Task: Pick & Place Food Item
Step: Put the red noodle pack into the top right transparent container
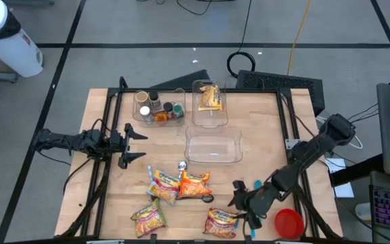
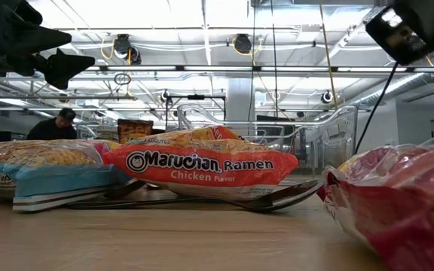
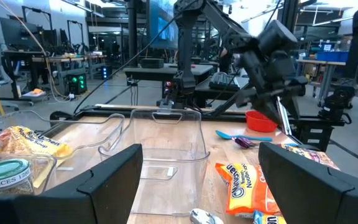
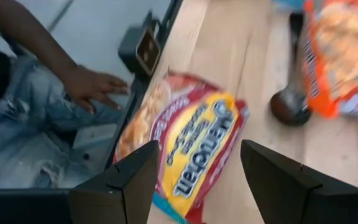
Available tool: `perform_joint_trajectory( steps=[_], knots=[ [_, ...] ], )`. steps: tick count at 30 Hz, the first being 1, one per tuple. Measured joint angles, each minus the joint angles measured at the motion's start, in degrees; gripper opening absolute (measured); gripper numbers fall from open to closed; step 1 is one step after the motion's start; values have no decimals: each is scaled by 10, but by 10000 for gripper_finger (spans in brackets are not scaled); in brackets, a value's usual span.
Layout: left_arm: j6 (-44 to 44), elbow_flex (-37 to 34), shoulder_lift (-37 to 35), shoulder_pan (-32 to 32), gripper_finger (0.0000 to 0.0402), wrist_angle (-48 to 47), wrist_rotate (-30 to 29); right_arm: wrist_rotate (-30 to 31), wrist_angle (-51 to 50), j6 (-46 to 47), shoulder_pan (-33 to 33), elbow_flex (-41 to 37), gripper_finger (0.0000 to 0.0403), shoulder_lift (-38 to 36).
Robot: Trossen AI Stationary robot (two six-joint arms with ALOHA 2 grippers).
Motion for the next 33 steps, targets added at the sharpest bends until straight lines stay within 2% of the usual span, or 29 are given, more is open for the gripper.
perform_joint_trajectory(
  steps=[17, 29, 33],
  knots=[
    [0, 0, 0, 0, 324, 0, 0, -16, -2, -11, 25, 0, 219, 79],
    [0, 0, 0, 0, 324, 0, 0, -15, -3, -1, 23, 0, 219, 98],
    [0, 0, 0, 0, 324, 0, 0, -18, -6, 8, 23, 0, 206, 98]
  ],
)
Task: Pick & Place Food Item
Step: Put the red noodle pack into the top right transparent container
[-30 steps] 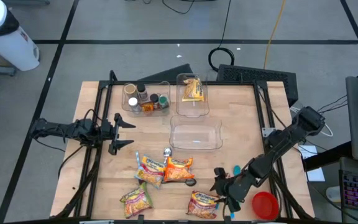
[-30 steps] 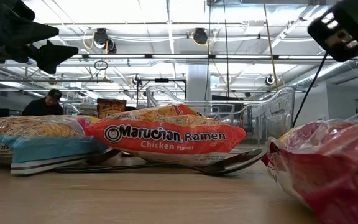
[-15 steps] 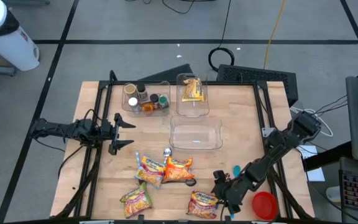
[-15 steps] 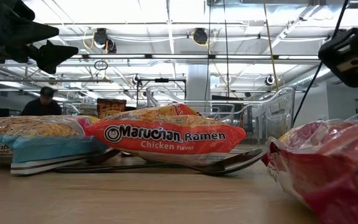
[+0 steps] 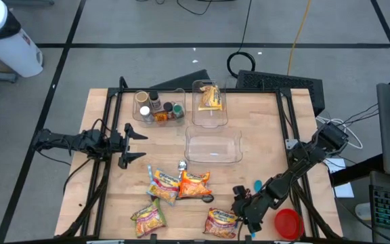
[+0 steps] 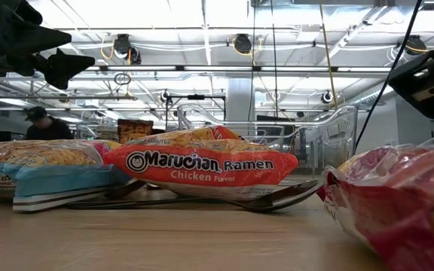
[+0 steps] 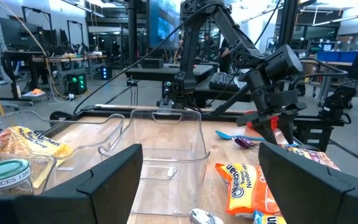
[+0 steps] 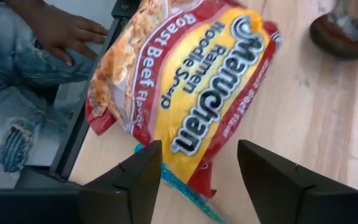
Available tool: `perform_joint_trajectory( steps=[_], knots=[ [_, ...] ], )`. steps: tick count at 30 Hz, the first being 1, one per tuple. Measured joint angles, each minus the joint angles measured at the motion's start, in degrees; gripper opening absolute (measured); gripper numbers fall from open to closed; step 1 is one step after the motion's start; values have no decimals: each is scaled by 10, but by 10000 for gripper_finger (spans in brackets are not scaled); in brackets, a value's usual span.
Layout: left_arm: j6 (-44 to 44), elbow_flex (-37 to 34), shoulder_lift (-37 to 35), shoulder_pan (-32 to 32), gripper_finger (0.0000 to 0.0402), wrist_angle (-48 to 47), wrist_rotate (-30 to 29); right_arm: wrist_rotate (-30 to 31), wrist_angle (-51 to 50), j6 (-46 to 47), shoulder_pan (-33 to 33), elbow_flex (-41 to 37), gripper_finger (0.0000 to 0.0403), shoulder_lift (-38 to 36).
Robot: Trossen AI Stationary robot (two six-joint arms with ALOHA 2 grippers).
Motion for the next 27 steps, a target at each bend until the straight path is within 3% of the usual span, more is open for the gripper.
perform_joint_trajectory(
  steps=[17, 27],
  knots=[
    [0, 0, 0, 0, 324, 0, 0, -12, 10, 34, -3, -24, 96, 0],
    [0, 0, 0, 0, 324, 0, 0, -12, 9, 49, -21, -24, 4, -9]
  ],
)
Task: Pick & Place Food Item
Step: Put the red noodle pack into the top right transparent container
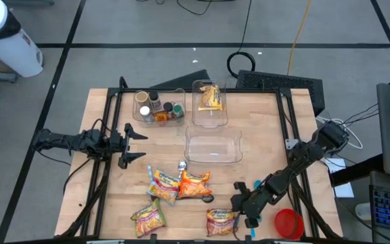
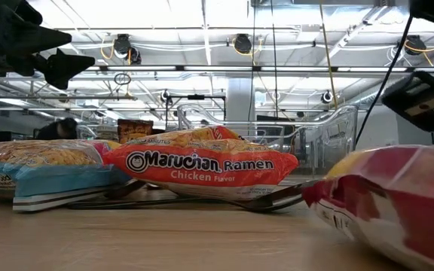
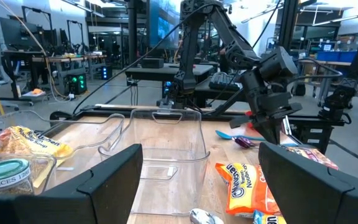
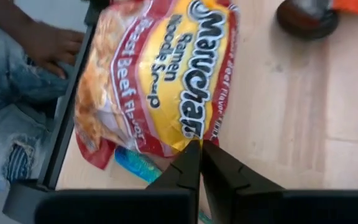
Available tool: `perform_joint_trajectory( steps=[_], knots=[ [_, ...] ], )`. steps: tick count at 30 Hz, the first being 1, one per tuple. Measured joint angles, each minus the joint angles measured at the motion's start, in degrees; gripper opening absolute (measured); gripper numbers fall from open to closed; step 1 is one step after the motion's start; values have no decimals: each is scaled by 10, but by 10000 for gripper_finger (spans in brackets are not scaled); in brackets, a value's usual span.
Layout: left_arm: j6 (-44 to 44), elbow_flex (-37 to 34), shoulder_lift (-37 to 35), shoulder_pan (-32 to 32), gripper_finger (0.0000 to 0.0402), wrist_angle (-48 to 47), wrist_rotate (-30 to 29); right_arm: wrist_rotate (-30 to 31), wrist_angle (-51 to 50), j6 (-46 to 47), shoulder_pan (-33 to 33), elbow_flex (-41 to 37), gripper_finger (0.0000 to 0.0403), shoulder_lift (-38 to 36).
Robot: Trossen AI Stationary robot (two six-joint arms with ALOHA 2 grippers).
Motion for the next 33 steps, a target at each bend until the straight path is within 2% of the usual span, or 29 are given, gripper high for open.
perform_joint_trajectory(
  steps=[9, 16, 21, 27, 33],
  knots=[
    [0, 0, 0, 0, 324, 0, 0, 21, -7, -36, -10, 0, 1, -87],
    [0, 0, 0, 0, 324, 0, 0, 107, -7, -159, -12, 0, 0, -182],
    [0, 0, 0, 0, 324, 0, 0, 196, -6, -279, -30, 0, 0, -244],
    [0, 0, 0, 0, 324, 0, 0, 240, -4, -414, -95, 0, 0, -313],
    [0, 0, 0, 0, 324, 0, 0, 240, -7, -504, -210, 0, 0, -350]
  ],
)
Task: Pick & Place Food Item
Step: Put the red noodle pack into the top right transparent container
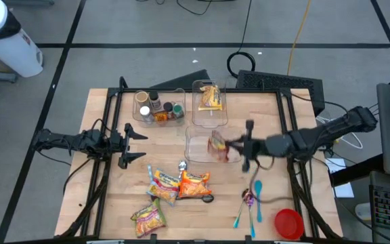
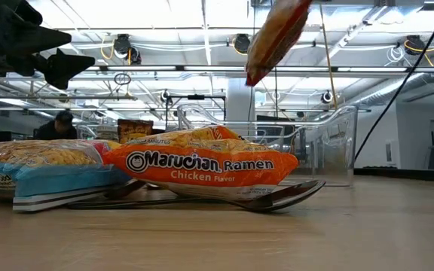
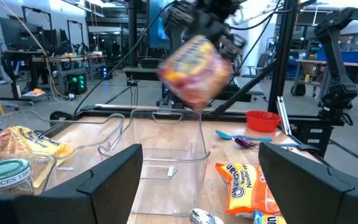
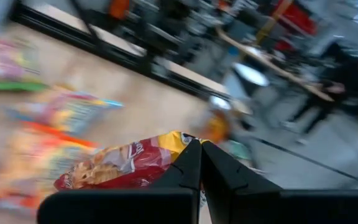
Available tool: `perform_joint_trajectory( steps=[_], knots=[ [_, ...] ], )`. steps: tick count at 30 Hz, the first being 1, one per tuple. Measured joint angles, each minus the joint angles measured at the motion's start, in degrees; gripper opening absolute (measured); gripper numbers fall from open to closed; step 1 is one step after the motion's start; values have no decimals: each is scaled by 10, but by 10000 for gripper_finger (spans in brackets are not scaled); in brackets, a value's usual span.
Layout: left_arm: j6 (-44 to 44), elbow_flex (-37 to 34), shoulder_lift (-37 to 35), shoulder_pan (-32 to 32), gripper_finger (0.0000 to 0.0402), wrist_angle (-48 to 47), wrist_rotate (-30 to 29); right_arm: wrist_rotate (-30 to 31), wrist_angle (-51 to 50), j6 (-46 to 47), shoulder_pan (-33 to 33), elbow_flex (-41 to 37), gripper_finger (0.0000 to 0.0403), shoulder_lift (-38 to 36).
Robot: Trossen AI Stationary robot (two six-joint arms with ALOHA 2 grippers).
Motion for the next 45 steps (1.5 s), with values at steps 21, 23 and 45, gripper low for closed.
perform_joint_trajectory(
  steps=[21, 23, 45],
  knots=[
    [0, 0, 0, 0, 324, 0, 0, -322, 310, -24, -500, -34, 0, 152],
    [0, 0, 0, 0, 324, 0, 0, -331, 369, -24, -524, -35, 0, 198],
    [0, 0, 0, 0, 324, 0, 0, -330, 455, 39, -562, -35, 0, 361]
  ],
)
